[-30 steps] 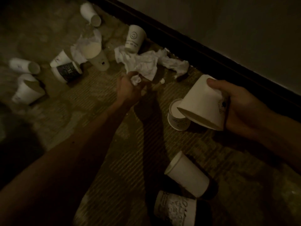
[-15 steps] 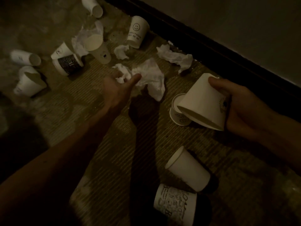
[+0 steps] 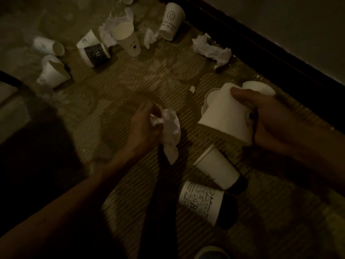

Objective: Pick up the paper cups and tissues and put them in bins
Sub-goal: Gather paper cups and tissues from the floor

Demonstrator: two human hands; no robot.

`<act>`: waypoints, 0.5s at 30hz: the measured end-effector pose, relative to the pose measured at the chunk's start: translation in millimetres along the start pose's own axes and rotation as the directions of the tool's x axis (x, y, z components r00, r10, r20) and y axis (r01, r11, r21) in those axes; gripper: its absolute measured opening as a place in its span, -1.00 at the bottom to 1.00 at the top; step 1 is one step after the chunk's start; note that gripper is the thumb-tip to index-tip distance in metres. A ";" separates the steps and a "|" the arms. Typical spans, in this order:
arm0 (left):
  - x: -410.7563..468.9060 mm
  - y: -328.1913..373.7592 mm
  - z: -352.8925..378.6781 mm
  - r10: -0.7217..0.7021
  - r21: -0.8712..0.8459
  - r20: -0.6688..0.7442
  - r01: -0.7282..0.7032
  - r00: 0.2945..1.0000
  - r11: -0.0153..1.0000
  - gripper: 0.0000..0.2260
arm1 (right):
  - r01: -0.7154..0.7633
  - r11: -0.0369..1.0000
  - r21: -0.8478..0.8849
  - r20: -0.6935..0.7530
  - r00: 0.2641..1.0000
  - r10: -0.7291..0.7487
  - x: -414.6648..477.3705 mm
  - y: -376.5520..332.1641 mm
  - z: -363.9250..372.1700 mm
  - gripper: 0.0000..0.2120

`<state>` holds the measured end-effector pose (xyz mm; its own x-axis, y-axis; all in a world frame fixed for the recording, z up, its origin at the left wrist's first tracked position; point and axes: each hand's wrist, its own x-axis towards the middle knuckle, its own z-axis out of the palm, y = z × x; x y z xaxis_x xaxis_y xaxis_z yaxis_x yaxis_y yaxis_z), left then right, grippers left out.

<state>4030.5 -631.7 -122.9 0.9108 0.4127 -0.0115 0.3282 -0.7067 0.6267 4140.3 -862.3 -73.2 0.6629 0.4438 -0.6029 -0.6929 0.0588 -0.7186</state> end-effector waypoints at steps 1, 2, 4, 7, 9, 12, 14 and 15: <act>-4.2 -7.0 8.0 -0.001 0.026 0.042 0.000 0.999 1.000 -0.79 | -0.010 1.000 -0.010 0.015 1.000 0.011 -3.3 0.8 1.3 -0.77; -7.5 -13.9 16.1 0.006 0.044 0.077 -0.009 0.997 0.999 -0.72 | -0.014 1.000 -0.019 0.030 0.999 0.015 -6.2 1.8 1.7 -0.77; -11.8 -23.2 29.4 0.028 0.023 0.087 -0.030 0.996 0.999 -0.60 | -0.014 0.999 -0.030 0.043 0.999 0.015 -10.6 1.5 1.2 -0.80; -8.5 -26.9 41.1 0.034 0.048 0.069 -0.038 0.997 0.998 -0.38 | -0.011 0.998 -0.058 0.017 1.000 0.012 -17.1 -1.2 0.1 -0.87; -4.5 -27.4 45.7 0.069 0.195 0.138 -0.096 0.988 0.976 -0.24 | -0.007 0.995 -0.099 -0.008 1.000 0.006 -20.1 -0.8 0.7 -0.89; -7.7 -27.9 48.2 0.092 0.328 0.195 -0.154 0.976 0.932 -0.22 | -0.003 0.989 -0.145 -0.021 1.000 0.000 -23.6 2.9 3.0 -0.88; -11.4 -32.0 53.2 0.093 0.294 0.126 -0.126 0.988 0.948 -0.31 | 0.008 0.988 -0.152 -0.009 1.000 -0.010 -26.8 4.9 3.1 -0.87; -12.5 -32.3 56.0 0.081 0.273 0.097 -0.105 0.992 0.956 -0.38 | 0.012 0.988 -0.157 0.005 1.000 -0.012 -28.5 5.8 2.7 -0.83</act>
<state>4022.6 -646.2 -186.6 0.9544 0.2962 -0.0364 0.2866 -0.8759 0.3881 4116.5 -872.2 -59.2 0.6695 0.4476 -0.5928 -0.6319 -0.0765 -0.7713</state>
